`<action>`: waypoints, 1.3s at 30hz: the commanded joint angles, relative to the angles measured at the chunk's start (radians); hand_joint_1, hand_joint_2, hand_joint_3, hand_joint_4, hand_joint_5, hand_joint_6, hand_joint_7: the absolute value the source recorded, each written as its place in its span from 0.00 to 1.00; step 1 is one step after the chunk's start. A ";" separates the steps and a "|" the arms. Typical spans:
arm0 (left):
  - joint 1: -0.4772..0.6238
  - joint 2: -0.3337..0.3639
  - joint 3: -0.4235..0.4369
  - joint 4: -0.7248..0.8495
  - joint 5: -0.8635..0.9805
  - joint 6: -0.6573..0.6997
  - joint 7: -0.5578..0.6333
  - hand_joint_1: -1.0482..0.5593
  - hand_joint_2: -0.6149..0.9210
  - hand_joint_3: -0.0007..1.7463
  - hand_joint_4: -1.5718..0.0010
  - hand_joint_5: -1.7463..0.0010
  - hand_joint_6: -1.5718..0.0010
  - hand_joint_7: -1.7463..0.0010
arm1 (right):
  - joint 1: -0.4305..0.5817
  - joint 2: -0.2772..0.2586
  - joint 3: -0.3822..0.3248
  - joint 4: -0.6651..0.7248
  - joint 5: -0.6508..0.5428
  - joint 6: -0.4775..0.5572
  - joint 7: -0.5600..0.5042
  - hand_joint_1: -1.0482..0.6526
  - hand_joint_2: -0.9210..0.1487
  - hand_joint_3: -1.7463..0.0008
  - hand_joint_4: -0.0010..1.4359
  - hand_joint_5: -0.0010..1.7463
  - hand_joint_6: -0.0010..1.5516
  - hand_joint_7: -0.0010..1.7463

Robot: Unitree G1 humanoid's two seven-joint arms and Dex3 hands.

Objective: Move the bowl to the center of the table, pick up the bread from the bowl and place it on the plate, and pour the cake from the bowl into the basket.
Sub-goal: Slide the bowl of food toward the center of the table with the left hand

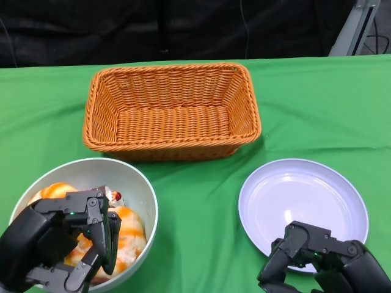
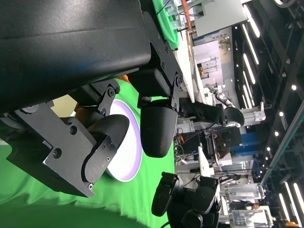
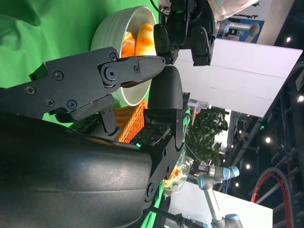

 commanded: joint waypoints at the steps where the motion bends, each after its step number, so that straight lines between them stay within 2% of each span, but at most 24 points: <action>1: 0.000 0.011 0.004 0.011 0.002 -0.014 -0.015 0.67 0.64 0.88 0.47 0.01 0.50 0.13 | 0.001 -0.006 -0.005 0.005 0.002 0.001 -0.004 0.39 0.00 0.90 0.58 0.88 0.51 0.73; 39: -0.002 0.009 0.014 0.013 -0.003 -0.021 -0.013 0.67 0.64 0.86 0.45 0.01 0.48 0.13 | 0.001 -0.003 -0.005 0.009 -0.001 -0.004 -0.007 0.39 0.00 0.90 0.57 0.88 0.51 0.72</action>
